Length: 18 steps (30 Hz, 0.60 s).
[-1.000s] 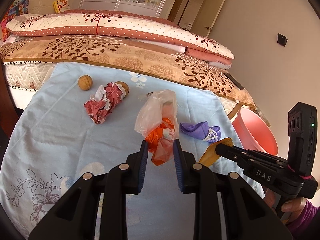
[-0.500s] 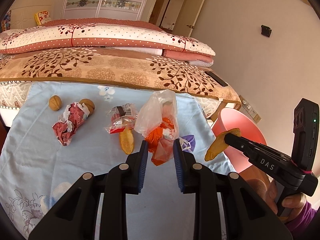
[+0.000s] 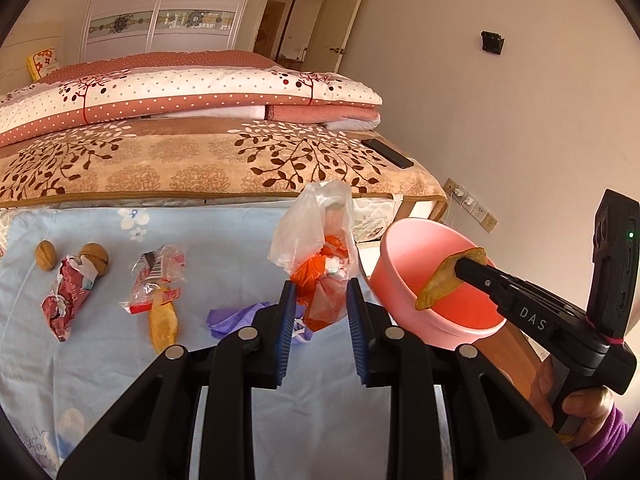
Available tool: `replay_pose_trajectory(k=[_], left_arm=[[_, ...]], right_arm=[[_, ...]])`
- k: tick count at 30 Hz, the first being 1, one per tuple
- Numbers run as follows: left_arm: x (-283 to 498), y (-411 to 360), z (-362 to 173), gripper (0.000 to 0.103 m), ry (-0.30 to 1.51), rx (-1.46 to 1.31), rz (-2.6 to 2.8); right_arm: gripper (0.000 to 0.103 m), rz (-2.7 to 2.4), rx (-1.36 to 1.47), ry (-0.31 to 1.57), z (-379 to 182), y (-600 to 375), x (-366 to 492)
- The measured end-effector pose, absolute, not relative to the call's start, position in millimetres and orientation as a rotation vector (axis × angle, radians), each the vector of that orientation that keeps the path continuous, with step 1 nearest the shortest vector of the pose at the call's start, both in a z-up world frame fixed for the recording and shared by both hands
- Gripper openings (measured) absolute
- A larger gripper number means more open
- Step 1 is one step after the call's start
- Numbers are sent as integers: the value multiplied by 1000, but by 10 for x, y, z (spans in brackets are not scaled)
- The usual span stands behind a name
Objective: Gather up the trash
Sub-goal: 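Carry the plastic bag and chip over the pink bucket and open both tools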
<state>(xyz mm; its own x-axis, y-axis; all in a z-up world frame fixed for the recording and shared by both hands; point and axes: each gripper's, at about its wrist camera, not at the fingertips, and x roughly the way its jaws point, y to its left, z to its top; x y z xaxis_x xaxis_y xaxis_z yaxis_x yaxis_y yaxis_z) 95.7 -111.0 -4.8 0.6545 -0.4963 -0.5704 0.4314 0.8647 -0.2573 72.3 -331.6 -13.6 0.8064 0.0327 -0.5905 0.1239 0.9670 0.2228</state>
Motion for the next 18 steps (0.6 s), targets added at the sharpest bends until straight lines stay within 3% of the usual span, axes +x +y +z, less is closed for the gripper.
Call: replay_pose_trajectory(k=[18], left_arm=[[1084, -2086, -40, 26, 686, -21, -673]], right_arm=[[6, -218, 275, 604, -246, -3910, 629]])
